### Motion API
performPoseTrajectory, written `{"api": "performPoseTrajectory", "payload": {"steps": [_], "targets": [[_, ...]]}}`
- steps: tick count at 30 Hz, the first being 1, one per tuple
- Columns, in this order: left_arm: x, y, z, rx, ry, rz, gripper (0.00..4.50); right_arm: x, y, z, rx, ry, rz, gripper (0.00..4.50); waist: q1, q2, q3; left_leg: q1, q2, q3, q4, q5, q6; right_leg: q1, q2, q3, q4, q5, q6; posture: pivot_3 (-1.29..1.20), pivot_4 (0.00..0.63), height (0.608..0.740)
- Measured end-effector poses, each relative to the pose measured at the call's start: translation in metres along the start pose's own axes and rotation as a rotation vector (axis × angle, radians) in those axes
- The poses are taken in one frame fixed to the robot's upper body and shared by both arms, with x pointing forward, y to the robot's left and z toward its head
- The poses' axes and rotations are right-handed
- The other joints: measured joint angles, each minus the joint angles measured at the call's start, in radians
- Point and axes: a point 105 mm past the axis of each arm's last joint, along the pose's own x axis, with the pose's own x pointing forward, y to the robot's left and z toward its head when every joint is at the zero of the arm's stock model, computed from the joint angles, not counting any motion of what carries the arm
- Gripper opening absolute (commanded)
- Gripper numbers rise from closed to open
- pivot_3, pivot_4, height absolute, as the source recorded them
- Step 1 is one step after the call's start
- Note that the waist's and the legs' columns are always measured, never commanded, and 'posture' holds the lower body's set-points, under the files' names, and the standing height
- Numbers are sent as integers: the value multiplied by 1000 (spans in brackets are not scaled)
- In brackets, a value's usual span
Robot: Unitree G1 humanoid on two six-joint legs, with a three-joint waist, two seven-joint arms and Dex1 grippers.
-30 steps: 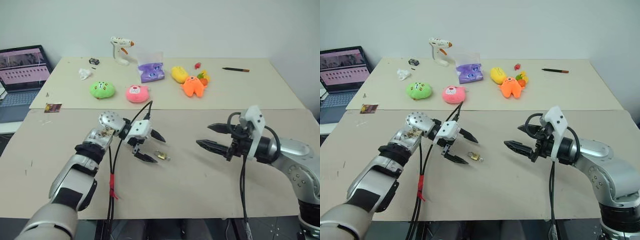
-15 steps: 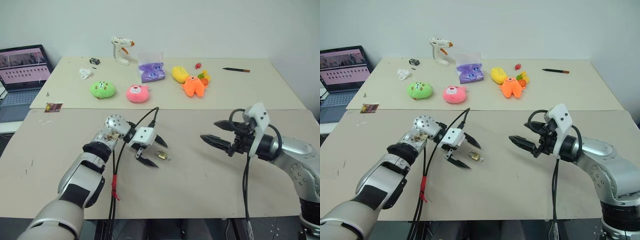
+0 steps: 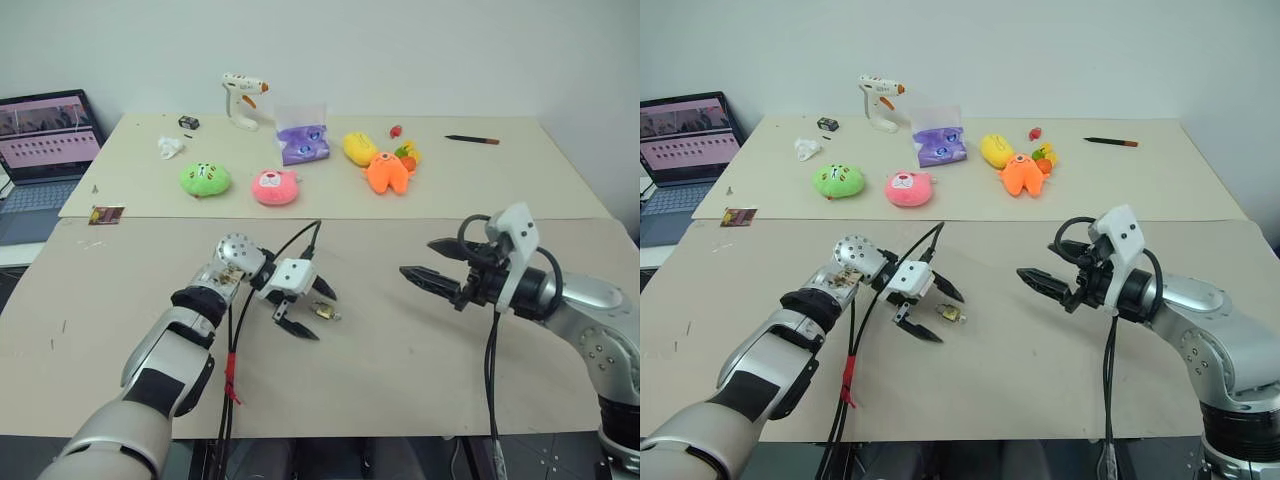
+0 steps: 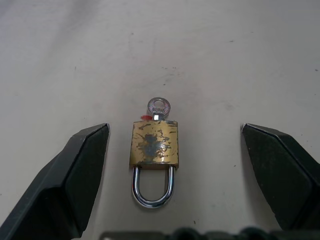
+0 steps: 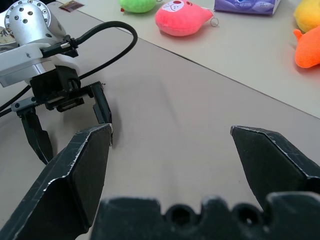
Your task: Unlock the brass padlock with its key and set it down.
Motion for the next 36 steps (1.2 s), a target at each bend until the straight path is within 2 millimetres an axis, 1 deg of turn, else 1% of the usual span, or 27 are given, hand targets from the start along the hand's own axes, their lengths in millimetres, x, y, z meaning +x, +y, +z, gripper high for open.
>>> {"api": "performPoseTrajectory", "payload": {"steps": [3, 7, 8, 11, 13, 14, 15, 17, 22, 25, 27, 29, 30, 31, 32, 34, 36], "targets": [[0, 2, 0, 5, 15, -2, 4500, 0, 1, -1, 0, 1, -5, 4467, 0, 0, 0, 1, 0, 0, 0, 0, 0, 1, 0, 0, 0, 0, 0, 0, 150, 740], [-2, 2, -3, 10, 41, -8, 3460, -1, 2, -1, 7, -2, -8, 4500, -3, 0, 0, 6, 0, 0, 0, 0, 0, 6, 0, 0, 0, 0, 0, 0, 150, 740], [-2, 2, -3, 11, 48, -11, 3009, -1, 2, -1, 7, -2, -9, 4500, -2, 0, 0, 8, 0, 0, 0, 0, 1, 9, 0, 0, -1, 0, 0, 0, 150, 740], [-2, 0, -7, 1, 60, -16, 2003, -1, 2, -1, 7, -2, -10, 4500, -1, 0, 0, 19, 1, -1, 0, -1, 2, 21, 0, 0, -2, -2, 2, 0, 150, 740], [-2, -1, -9, -6, 63, -18, 1374, -1, 1, -1, 7, -2, -10, 4500, -1, 0, 0, 21, 1, -1, 0, -1, 2, 24, 0, 0, -3, -6, 10, 0, 150, 740], [-3, -1, -9, -8, 64, -17, 978, -1, 2, -1, 7, -2, -10, 4500, -1, 0, 0, 21, 1, -1, 0, -1, 2, 25, 0, 0, -2, -6, 10, 0, 150, 740], [-3, -1, -10, -8, 64, -17, 827, -1, 1, -1, 7, -2, -10, 4500, 0, 0, 0, 21, 1, -1, 1, -1, 2, 25, 0, 0, -2, -6, 10, 0, 150, 740], [-3, -1, -10, -9, 64, -17, 827, 0, 2, -1, 7, -1, -10, 4500, -1, 0, 0, 21, 1, -1, 1, -1, 2, 24, 0, 0, -2, -3, 5, 0, 150, 740], [-4, 1, -8, -3, 55, 11, 827, 3, 5, -1, 4, 3, 9, 4500, 0, 0, 0, 19, 1, -1, 1, -1, 2, 22, 0, 1, -2, -3, 4, 0, 150, 740], [0, 11, -3, 43, 27, 139, 827, 5, 8, -2, 12, 8, 27, 4500, 2, 0, 0, 17, 1, -1, 0, -1, 2, 19, 0, 1, -1, -3, 4, 0, 150, 740], [4, 19, 10, 114, -42, 283, 827, 8, 15, -4, 66, 4, 68, 4500, 3, 0, 0, 14, 1, -1, 0, -2, 3, 15, 0, 3, -1, -2, 4, 0, 150, 740], [2, 21, 28, 209, -93, 384, 827, 6, 19, -5, 131, -11, 89, 4500, 3, 0, 0, 11, 0, -2, 0, -2, 3, 11, 0, 3, -1, -2, 3, 0, 150, 740], [0, 19, 34, 257, -105, 435, 827, 3, 18, -4, 160, -18, 87, 4500, 2, 0, 0, 9, 0, -1, 0, 1, -3, 9, 0, 4, -1, -2, 3, 0, 150, 740], [-3, 15, 39, 321, -96, 501, 827, -3, 16, -3, 187, -28, 74, 4500, 2, 0, 0, 7, 0, -1, -1, 1, -5, 7, -1, 5, -1, -2, 3, 0, 150, 740], [-6, 6, 44, 403, -71, 578, 827, -10, 14, -6, 223, -24, 67, 4500, 2, 1, 0, 6, 0, -1, -3, 1, -5, 5, -1, 6, -1, -2, 3, 0, 150, 740], [-9, -10, 43, 492, -18, 674, 827, -16, 15, -13, 287, -13, 75, 4500, 3, 1, 0, 3, 0, 0, -3, 1, -5, 0, -1, 7, -3, -2, 3, 0, 150, 740], [-6, -23, 45, 562, 22, 742, 827, -16, 21, -18, 350, -7, 115, 4500, 5, 1, 0, 2, 0, 1, -4, 1, -5, -1, -1, 8, -2, -2, 3, 0, 150, 740]]}}
